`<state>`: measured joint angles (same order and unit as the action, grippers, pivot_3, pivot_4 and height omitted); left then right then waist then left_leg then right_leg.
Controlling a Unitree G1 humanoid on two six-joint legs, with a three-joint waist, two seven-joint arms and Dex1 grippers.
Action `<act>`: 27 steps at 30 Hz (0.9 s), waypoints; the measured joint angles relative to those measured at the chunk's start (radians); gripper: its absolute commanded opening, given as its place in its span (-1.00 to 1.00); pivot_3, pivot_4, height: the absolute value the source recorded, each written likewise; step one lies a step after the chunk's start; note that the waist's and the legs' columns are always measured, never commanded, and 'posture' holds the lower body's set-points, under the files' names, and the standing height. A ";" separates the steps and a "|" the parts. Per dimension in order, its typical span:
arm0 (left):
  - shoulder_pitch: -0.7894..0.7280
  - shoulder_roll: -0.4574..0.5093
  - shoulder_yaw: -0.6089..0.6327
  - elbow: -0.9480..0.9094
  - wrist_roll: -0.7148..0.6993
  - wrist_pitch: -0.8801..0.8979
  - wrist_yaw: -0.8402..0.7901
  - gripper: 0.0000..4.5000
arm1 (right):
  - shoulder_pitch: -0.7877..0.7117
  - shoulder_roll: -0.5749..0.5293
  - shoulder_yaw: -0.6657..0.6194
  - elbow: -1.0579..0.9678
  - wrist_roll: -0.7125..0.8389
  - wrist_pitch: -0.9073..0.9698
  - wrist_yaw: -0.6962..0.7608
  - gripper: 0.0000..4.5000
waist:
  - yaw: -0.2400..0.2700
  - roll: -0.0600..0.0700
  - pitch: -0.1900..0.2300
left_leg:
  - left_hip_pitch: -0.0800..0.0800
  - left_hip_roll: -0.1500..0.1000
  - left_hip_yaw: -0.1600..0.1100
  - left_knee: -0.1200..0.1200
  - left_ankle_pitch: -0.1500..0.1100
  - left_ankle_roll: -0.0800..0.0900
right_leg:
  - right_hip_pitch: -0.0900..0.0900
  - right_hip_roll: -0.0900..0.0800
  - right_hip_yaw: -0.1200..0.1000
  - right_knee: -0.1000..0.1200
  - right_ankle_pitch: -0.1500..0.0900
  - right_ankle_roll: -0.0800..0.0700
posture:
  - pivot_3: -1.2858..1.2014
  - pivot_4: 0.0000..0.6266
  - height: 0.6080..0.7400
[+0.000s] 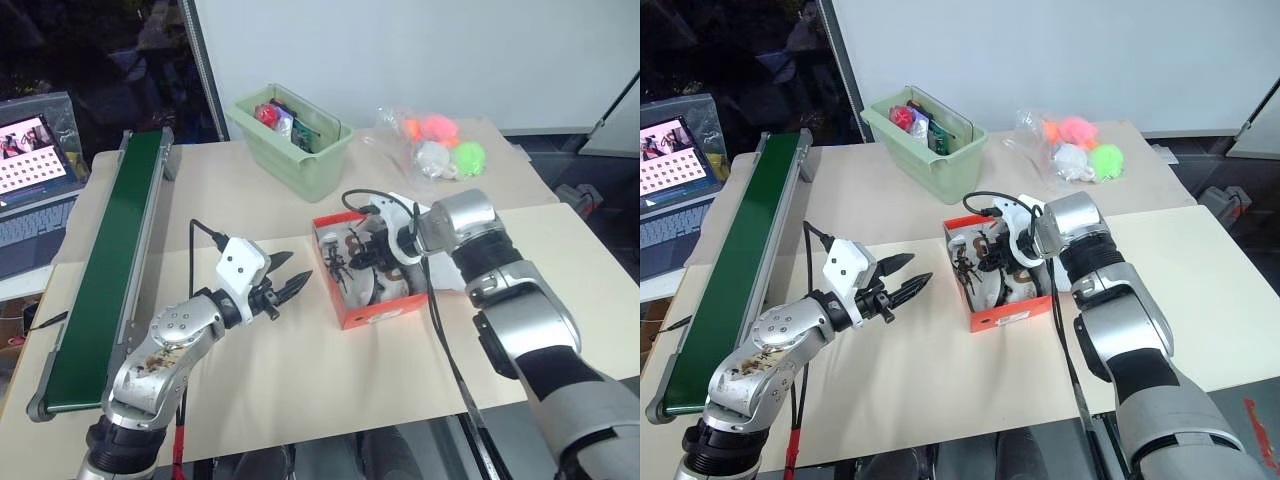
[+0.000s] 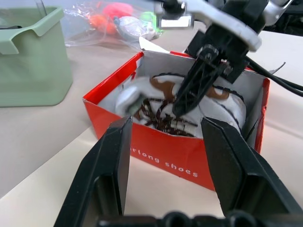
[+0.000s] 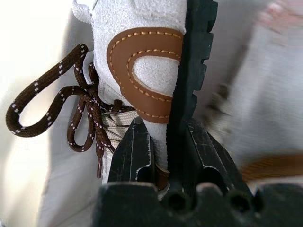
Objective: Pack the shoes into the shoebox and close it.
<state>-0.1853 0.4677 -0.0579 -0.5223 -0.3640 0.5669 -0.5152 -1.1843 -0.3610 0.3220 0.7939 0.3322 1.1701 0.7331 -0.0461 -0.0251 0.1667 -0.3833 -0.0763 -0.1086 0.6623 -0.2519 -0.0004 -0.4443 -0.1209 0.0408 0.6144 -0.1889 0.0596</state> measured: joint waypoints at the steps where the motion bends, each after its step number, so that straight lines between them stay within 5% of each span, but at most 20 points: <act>1: 0.000 0.000 0.000 0.000 0.000 0.000 -0.001 0.12 | -0.002 0.004 -0.007 0.012 -0.008 -0.009 0.000 -0.27 | 0.000 0.000 0.000 | 0.000 0.000 0.000 0.000 0.000 0.000 | 0.000 0.000 0.000 0.000 0.000 0.000 | 0.03 -0.52 1.00; 6: 0.001 0.001 0.000 0.000 0.000 -0.002 -0.022 0.12 | -0.042 0.011 -0.072 0.021 -0.020 -0.012 -0.005 0.46 | -0.001 0.000 0.000 | 0.000 0.000 0.000 0.000 0.000 0.000 | 0.000 0.001 0.000 0.000 0.000 0.000 | 0.03 -0.52 1.00; 18: 0.040 0.050 0.001 0.039 0.006 -0.134 -0.160 0.12 | 0.003 -0.057 -0.227 -0.352 0.039 0.210 -0.038 0.46 | 0.006 0.000 0.000 | -0.001 0.002 0.000 0.000 0.000 0.000 | 0.000 0.002 0.000 0.000 0.001 -0.001 | 0.03 -0.52 1.00; 27: 0.087 0.081 0.013 0.052 0.006 -0.165 -0.211 0.12 | 0.388 -0.395 -0.555 -0.922 0.402 0.328 0.213 0.46 | 0.033 0.000 0.000 | 0.000 0.004 0.001 0.001 -0.001 0.002 | 0.003 0.004 -0.001 -0.003 0.001 -0.001 | 0.03 -0.52 1.00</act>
<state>-0.0980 0.5491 -0.0445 -0.4708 -0.3577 0.4024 -0.7257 -0.7963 -0.7557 -0.2332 -0.1281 0.7341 1.4981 0.9461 -0.0136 -0.0249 0.1667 -0.3834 -0.0726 -0.1072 0.6630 -0.2533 0.0016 -0.4410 -0.1170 0.0399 0.6112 -0.1882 0.0587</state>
